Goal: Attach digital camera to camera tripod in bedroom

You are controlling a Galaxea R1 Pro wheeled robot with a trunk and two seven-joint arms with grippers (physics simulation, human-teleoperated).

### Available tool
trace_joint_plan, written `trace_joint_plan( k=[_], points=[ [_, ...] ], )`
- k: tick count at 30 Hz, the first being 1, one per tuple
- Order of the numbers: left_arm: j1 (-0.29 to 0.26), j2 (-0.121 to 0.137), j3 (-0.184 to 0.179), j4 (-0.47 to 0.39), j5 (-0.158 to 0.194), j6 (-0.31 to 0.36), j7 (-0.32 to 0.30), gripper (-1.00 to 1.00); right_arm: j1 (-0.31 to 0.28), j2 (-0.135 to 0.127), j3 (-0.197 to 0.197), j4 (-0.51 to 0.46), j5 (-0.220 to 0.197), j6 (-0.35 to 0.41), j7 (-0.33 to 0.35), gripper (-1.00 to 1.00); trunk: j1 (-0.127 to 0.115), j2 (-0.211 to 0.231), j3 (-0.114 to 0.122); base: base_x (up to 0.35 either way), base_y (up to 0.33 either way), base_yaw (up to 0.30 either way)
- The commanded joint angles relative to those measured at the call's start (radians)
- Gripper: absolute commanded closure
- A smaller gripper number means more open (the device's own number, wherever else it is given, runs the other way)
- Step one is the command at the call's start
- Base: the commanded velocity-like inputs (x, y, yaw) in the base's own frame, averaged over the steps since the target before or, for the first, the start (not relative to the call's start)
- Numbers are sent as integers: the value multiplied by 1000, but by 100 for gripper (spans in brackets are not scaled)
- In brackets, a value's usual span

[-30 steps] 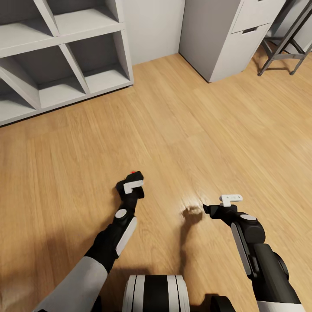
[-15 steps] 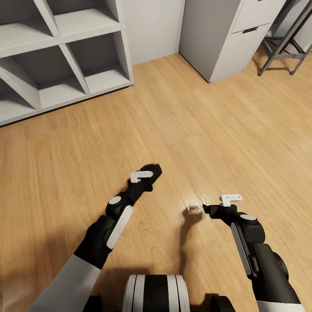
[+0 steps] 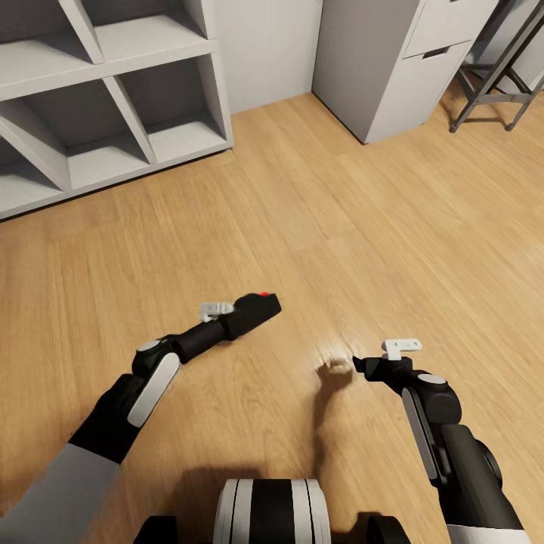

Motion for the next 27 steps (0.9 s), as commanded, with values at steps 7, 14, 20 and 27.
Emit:
trace_joint_plan(
  k=[7,14,20,27],
  points=[
    [-1,98,-5,-1,147,7,-103,100,0,0,-2,-2,8,16,9,-100,0,0,-1,0,0,0],
    [0,104,-6,52,163,11,-112,100,6,-3,-5,-2,-2,29,11,-100,0,0,-1,0,0,0],
    [0,101,-6,69,180,12,-112,100,7,-5,-12,-1,-6,30,11,-100,0,0,-1,0,0,0],
    [-1,99,-4,69,216,12,-108,100,7,-2,-12,2,-10,31,11,-100,-1,0,7,0,0,0]
  ],
)
